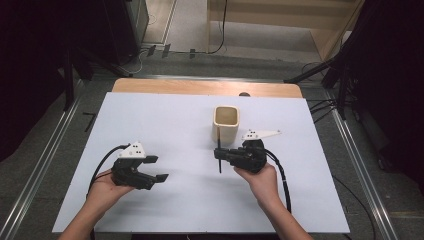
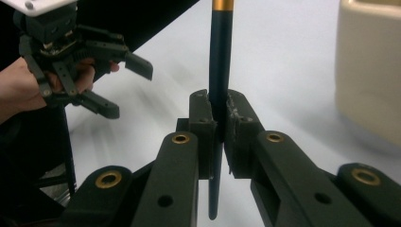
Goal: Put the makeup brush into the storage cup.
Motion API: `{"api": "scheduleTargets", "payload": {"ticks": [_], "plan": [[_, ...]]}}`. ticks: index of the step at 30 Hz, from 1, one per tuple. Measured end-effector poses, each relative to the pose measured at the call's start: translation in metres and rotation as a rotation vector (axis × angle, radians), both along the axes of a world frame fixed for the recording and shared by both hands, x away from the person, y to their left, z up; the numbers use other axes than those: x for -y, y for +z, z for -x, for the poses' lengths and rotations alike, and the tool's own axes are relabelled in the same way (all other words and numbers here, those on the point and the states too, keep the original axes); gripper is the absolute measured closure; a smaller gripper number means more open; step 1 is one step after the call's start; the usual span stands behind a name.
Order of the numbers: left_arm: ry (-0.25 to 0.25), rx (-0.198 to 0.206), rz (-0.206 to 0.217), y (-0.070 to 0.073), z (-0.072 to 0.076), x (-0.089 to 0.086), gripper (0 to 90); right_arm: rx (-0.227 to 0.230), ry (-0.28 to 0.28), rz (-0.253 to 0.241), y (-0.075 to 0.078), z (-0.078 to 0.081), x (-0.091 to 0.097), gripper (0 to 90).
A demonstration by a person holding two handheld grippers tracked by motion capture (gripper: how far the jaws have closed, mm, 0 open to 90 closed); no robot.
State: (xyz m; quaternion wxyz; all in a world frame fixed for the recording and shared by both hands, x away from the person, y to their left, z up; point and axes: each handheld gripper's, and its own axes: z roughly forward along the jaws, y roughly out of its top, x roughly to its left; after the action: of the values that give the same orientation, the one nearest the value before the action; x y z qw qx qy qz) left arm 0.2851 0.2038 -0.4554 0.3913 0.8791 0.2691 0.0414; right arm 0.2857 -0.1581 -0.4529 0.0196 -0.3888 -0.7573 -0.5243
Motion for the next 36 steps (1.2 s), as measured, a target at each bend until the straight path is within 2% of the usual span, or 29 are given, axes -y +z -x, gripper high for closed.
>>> {"api": "scheduleTargets", "payload": {"ticks": [15,26,36], "plan": [[0.001,-0.008,0.004,0.000,-0.001,0.001,24.9,0.049,-0.037,-0.002,0.021,-0.016,0.013,83.8],[-0.002,-0.008,-0.001,0.000,0.000,0.002,24.9,0.052,-0.060,-0.003,0.030,-0.027,0.019,83.8],[-0.002,-0.008,0.000,-0.001,0.000,0.002,24.9,0.075,-0.077,0.010,0.048,-0.040,0.021,83.7]]}}
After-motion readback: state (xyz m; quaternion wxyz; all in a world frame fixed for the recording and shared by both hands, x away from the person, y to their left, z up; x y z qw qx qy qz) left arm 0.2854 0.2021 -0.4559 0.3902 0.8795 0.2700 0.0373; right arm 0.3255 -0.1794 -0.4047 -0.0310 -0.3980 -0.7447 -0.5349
